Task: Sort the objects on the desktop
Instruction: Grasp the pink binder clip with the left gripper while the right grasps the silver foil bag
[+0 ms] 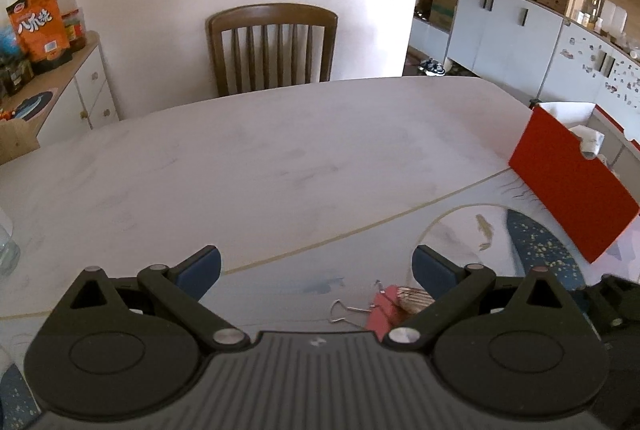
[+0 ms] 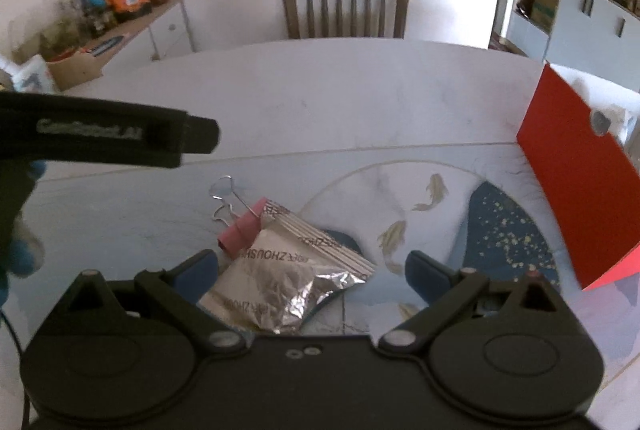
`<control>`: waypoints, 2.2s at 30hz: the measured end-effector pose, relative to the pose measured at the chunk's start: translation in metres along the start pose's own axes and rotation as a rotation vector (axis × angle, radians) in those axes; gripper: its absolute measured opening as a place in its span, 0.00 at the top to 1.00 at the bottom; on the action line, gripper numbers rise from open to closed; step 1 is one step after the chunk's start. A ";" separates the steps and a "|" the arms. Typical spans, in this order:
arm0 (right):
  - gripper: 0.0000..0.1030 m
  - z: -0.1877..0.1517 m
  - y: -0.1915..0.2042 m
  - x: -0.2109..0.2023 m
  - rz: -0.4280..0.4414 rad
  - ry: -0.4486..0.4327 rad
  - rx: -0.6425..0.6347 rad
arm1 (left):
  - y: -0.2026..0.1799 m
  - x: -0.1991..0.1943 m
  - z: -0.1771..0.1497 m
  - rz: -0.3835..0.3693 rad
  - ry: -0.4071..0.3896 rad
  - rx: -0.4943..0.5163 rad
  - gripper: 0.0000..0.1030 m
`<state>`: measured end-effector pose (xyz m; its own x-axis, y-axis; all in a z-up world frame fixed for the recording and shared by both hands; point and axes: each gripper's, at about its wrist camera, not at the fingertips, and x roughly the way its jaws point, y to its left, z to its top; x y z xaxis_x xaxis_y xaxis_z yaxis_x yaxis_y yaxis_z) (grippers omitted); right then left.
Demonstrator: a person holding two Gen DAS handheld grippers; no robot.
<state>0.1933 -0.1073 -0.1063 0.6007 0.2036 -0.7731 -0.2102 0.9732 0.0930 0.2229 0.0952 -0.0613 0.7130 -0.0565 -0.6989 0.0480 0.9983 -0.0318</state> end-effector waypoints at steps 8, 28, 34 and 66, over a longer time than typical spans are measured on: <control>0.04 0.001 0.002 0.028 -0.042 0.078 0.066 | 0.008 0.008 -0.005 -0.002 0.012 -0.007 0.01; 0.09 -0.008 -0.041 0.031 -0.023 0.107 0.061 | -0.013 0.025 -0.024 -0.077 0.070 0.052 0.01; 0.13 -0.005 -0.062 0.019 0.003 0.093 0.067 | -0.024 0.029 -0.032 -0.106 0.061 0.132 0.01; 0.23 0.008 -0.078 0.035 -0.031 0.165 0.256 | -0.059 0.057 -0.054 -0.106 0.095 0.262 0.70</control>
<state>0.2371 -0.1756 -0.1360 0.4657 0.1739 -0.8677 0.0202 0.9782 0.2069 0.2228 0.0333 -0.1373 0.6265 -0.1468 -0.7655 0.3067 0.9493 0.0689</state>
